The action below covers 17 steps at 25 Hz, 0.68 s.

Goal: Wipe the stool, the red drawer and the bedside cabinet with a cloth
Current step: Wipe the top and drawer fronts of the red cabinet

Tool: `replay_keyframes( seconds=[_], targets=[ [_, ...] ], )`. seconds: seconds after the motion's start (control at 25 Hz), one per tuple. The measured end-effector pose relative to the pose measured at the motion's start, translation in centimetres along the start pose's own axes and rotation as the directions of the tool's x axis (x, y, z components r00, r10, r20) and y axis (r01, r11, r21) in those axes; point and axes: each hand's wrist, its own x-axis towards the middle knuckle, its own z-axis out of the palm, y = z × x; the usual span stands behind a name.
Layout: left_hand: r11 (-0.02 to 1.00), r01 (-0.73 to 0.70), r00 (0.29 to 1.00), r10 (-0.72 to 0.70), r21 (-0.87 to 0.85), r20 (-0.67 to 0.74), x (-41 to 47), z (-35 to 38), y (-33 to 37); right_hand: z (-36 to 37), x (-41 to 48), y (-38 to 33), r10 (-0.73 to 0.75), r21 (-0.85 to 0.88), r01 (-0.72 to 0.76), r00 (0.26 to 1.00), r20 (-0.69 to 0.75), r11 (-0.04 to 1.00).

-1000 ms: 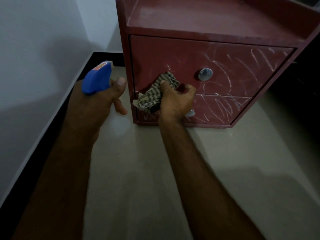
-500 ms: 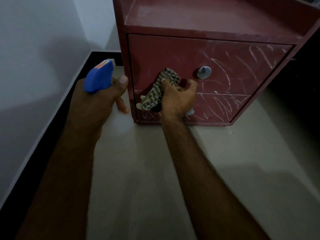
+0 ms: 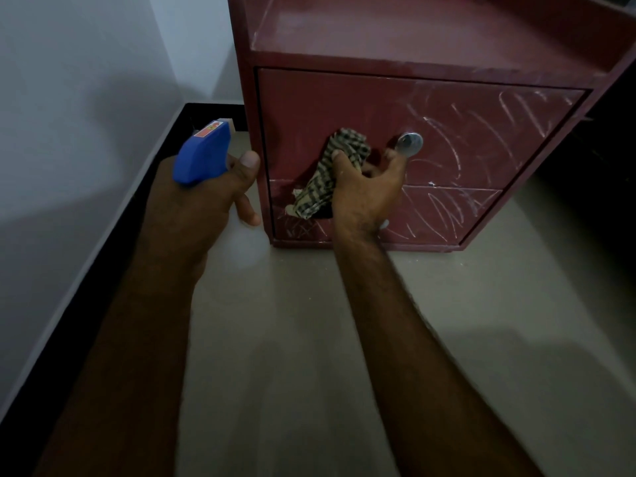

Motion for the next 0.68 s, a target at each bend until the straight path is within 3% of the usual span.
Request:
replay_keyframes(
  seconds=[0.28, 0.52, 0.68],
  targets=[
    [0.999, 0.025, 1.000, -0.024, 0.031, -0.013, 0.1, -0.5, -0.2, 0.8, 1.1, -2.2, -0.120, 0.029, 0.122, 0.992, -0.042, 0.992],
    [0.999, 0.026, 0.999, -0.024, 0.032, -0.040, 0.0, -0.9, -0.1, 1.2, -1.7, 2.8, -0.075, -0.101, 0.082, 0.995, 0.073, 0.992],
    [0.999, 0.022, 0.999, -0.020, 0.031, -0.049, -0.1, -1.0, -0.2, 2.5, -2.1, 1.5, -0.093, -0.118, 0.110, 0.986, 0.134, 0.987]
  ],
)
